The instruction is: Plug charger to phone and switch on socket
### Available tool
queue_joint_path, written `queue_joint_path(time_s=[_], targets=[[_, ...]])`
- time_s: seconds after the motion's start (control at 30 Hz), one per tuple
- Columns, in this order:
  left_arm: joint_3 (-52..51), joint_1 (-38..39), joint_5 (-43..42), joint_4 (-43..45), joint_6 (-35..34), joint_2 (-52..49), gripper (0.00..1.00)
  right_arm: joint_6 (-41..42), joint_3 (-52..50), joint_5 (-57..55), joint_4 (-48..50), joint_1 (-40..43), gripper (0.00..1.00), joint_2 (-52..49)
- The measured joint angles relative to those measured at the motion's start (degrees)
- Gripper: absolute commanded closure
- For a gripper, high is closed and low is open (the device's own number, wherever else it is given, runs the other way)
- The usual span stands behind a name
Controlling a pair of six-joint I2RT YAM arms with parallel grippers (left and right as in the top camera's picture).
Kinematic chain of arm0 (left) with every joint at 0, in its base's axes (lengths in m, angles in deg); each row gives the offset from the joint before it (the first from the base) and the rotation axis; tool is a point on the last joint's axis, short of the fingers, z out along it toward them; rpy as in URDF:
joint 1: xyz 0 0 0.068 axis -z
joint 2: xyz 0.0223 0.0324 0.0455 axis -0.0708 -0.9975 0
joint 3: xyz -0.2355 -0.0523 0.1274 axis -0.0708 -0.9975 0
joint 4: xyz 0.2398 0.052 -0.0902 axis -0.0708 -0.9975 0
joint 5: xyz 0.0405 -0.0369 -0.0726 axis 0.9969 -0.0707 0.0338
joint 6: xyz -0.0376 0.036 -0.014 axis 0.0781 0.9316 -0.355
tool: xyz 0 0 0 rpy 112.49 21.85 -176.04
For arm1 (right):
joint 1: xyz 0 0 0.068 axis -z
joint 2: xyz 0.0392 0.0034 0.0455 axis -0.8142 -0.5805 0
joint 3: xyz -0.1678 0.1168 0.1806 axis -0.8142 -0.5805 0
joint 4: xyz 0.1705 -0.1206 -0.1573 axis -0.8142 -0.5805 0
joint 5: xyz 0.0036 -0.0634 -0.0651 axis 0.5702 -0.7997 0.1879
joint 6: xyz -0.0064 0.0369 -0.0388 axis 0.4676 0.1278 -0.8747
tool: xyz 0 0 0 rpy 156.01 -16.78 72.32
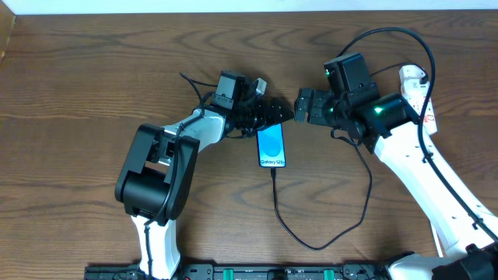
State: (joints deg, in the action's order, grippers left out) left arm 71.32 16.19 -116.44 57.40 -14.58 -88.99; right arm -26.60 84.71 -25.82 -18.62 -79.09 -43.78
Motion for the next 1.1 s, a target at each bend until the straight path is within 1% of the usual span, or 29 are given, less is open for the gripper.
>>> queue_joint_path(time_s=[0.23, 0.4, 0.93, 1.1], targets=[[1.2, 0.1, 1.7, -3.0, -0.3, 0.2, 0.1, 0.0, 0.0, 0.0, 0.0, 0.0, 0.01, 0.0], [1.4, 0.1, 2.6, -3.4, -0.8, 0.3, 0.09, 0.0, 0.0, 0.0, -0.1, 0.0, 0.01, 0.0], [1.4, 0.1, 4.3, -3.3, -5.4, 0.5, 0.09, 0.0, 0.0, -0.1, -0.4, 0.0, 0.01, 0.0], [2.1, 0.1, 6.0, -5.4, -7.8, 0.7, 0.09, 0.0, 0.0, -0.2, -0.4, 0.0, 0.01, 0.0]])
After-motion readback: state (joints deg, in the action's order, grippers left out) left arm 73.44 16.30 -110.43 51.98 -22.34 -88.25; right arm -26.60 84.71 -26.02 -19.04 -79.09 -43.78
